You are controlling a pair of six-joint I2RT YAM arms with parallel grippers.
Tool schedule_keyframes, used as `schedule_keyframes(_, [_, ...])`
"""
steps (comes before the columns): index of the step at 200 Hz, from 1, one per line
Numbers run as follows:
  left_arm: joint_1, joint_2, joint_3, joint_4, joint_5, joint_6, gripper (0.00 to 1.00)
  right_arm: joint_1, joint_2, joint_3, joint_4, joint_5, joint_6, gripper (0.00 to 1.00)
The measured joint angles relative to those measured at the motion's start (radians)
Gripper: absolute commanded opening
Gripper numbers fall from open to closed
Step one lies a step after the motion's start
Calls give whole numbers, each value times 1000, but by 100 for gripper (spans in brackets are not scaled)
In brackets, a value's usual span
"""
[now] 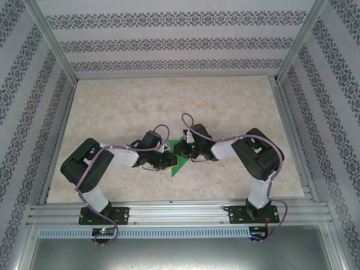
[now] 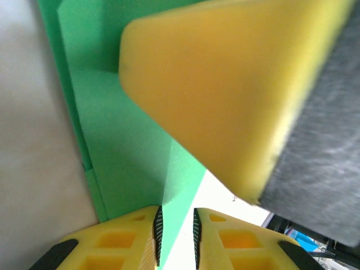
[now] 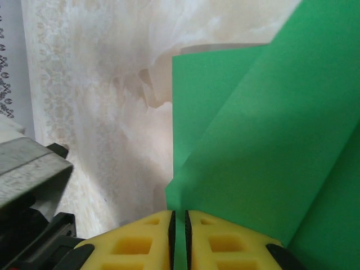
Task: Fold a paper plane with a square sheet of paper (pick it up from the middle)
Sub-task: Fourth fold the wing at the center of the table.
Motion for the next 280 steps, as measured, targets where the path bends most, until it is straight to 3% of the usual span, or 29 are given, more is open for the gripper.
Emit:
schedule_keyframes(113, [-51,-18,-64,106,-21,-16,22,0,3,0,3,-2,0,16])
schedule_keyframes(204, [-110,-123,-108,-65,-50,6,15,0,3,0,3,-1,0,15])
schedule_keyframes(222, [-111,-193,-114,-111,-88,6,17,0,3,0,4,-1,2,15])
schedule_keyframes(254, [-111,-336,-110,-150,-181,6,29,0,3,0,8,0,28,15])
schedule_keyframes(280, [-111,-346,-84,-170,-222,7,35,0,3,0,8,6,46,15])
